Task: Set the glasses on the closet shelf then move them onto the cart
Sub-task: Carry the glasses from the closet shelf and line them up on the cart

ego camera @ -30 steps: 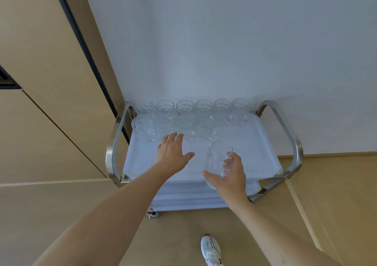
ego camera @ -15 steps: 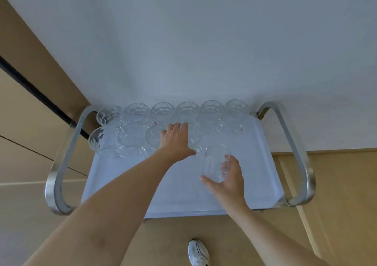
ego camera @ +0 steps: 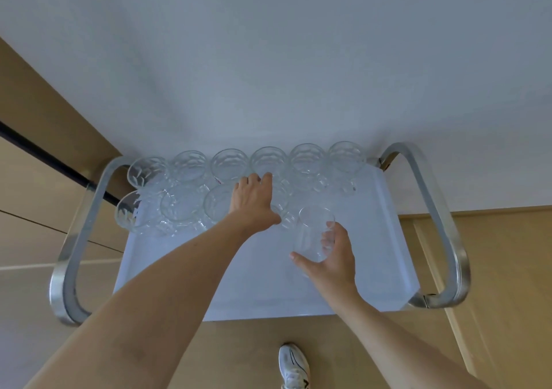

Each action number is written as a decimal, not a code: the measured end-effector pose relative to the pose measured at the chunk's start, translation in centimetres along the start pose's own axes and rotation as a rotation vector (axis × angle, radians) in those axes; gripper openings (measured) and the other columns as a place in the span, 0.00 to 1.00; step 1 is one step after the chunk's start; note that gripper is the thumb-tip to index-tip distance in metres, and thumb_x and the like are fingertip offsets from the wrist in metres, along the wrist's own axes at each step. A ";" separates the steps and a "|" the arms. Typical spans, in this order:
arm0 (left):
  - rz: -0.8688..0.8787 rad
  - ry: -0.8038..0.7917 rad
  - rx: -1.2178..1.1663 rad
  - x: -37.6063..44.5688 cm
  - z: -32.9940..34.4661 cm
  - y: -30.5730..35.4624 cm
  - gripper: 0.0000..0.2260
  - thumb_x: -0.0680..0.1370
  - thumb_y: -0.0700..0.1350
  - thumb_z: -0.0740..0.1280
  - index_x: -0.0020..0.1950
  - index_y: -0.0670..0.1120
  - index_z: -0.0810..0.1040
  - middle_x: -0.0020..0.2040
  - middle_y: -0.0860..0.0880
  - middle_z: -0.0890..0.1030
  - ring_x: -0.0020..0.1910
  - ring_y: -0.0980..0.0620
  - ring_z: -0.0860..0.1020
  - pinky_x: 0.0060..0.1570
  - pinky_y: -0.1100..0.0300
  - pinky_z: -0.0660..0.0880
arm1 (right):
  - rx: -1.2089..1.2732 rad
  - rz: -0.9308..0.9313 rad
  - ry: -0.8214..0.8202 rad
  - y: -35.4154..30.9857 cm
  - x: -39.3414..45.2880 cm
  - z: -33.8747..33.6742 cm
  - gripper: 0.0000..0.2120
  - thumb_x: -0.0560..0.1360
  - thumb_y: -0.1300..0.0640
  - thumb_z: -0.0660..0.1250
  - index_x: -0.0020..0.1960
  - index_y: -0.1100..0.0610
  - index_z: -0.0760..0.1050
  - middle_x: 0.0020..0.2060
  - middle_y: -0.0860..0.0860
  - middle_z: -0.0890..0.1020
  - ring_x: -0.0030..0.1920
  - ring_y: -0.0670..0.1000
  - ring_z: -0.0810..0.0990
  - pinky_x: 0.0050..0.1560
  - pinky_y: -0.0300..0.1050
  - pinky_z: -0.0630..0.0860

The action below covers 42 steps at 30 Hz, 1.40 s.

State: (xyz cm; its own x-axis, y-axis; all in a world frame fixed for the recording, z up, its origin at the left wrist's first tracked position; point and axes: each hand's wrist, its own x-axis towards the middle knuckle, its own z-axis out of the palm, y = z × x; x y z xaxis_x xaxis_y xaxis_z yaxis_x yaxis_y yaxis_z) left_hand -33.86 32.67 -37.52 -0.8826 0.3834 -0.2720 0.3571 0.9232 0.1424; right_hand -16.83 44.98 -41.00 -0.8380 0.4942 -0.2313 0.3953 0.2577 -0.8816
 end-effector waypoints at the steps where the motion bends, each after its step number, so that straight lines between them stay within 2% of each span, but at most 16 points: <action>1: 0.006 0.014 -0.021 -0.2 0.2 -0.1 0.41 0.66 0.56 0.78 0.73 0.48 0.63 0.64 0.44 0.72 0.61 0.43 0.71 0.62 0.53 0.68 | -0.001 -0.002 -0.002 0.0 0.0 0.0 0.43 0.62 0.51 0.85 0.69 0.49 0.65 0.60 0.48 0.73 0.59 0.48 0.76 0.57 0.37 0.71; 5: 0.015 0.049 -0.040 -0.7 0.7 -0.3 0.42 0.68 0.59 0.77 0.75 0.48 0.62 0.69 0.45 0.70 0.66 0.43 0.69 0.67 0.52 0.66 | -0.007 -0.003 -0.007 0.1 -0.1 0.1 0.43 0.62 0.50 0.84 0.70 0.49 0.65 0.61 0.49 0.73 0.60 0.49 0.76 0.56 0.36 0.70; 10: 0.017 0.041 -0.024 -1.7 0.2 -0.1 0.48 0.68 0.63 0.78 0.79 0.49 0.57 0.75 0.44 0.66 0.74 0.42 0.63 0.73 0.49 0.61 | 0.002 -0.013 -0.006 -0.3 -0.8 0.1 0.44 0.62 0.50 0.84 0.71 0.50 0.64 0.61 0.48 0.73 0.60 0.48 0.76 0.55 0.35 0.71; 13: 0.032 0.091 -0.025 -3.4 0.0 -0.7 0.45 0.72 0.64 0.73 0.81 0.49 0.55 0.80 0.43 0.60 0.78 0.41 0.57 0.76 0.47 0.56 | 0.010 -0.025 -0.010 -1.0 -1.7 0.2 0.44 0.63 0.49 0.84 0.71 0.50 0.64 0.62 0.48 0.73 0.60 0.48 0.75 0.51 0.28 0.68; 15: 0.035 0.122 -0.023 -4.8 -0.2 -1.2 0.43 0.74 0.64 0.70 0.81 0.50 0.55 0.81 0.43 0.58 0.80 0.41 0.55 0.77 0.46 0.54 | 0.010 -0.048 -0.005 -1.6 -2.6 0.4 0.44 0.63 0.49 0.84 0.71 0.50 0.64 0.61 0.48 0.73 0.60 0.48 0.76 0.51 0.28 0.68; 25: 0.043 0.218 -0.068 -14.8 -0.6 -5.1 0.38 0.77 0.63 0.68 0.81 0.50 0.57 0.81 0.44 0.58 0.80 0.41 0.54 0.77 0.44 0.54 | 0.034 -0.157 0.007 -4.5 -10.5 2.7 0.43 0.63 0.48 0.84 0.70 0.47 0.63 0.61 0.48 0.73 0.60 0.48 0.75 0.59 0.39 0.72; 30: 0.045 0.233 -0.102 -20.7 0.6 -8.4 0.36 0.78 0.62 0.67 0.81 0.50 0.57 0.82 0.44 0.57 0.80 0.40 0.53 0.77 0.44 0.53 | 0.037 -0.200 0.011 -4.4 -15.4 5.0 0.43 0.63 0.48 0.84 0.69 0.47 0.64 0.60 0.48 0.73 0.59 0.48 0.75 0.53 0.32 0.69; 36: 0.040 0.218 -0.143 -26.7 4.2 -12.1 0.34 0.80 0.60 0.66 0.81 0.49 0.58 0.81 0.43 0.57 0.80 0.41 0.54 0.77 0.45 0.54 | 0.036 -0.178 0.048 -2.6 -20.5 7.9 0.43 0.62 0.49 0.84 0.69 0.49 0.64 0.59 0.49 0.74 0.58 0.49 0.75 0.55 0.38 0.71; 40: 0.021 0.173 -0.179 -29.5 7.5 -13.9 0.33 0.80 0.60 0.66 0.81 0.49 0.59 0.81 0.44 0.57 0.79 0.41 0.54 0.77 0.46 0.55 | 0.077 -0.128 0.029 -0.3 -23.1 9.5 0.42 0.63 0.53 0.84 0.69 0.49 0.65 0.61 0.50 0.73 0.61 0.49 0.74 0.48 0.25 0.70; 42: 0.017 0.156 -0.195 -30.4 9.4 -14.4 0.32 0.80 0.59 0.66 0.80 0.49 0.60 0.80 0.44 0.59 0.79 0.42 0.56 0.76 0.47 0.57 | 0.058 -0.117 0.018 1.0 -24.1 10.2 0.39 0.63 0.53 0.84 0.67 0.47 0.65 0.59 0.49 0.73 0.61 0.48 0.74 0.47 0.26 0.70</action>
State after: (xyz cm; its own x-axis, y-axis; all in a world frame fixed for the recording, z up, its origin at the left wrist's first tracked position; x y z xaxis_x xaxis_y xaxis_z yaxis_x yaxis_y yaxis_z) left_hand -9.33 7.97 -40.29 -0.9188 0.3761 -0.1195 0.3204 0.8877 0.3305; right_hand -0.06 24.83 -40.55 -0.8700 0.4785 -0.1189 0.2727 0.2661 -0.9246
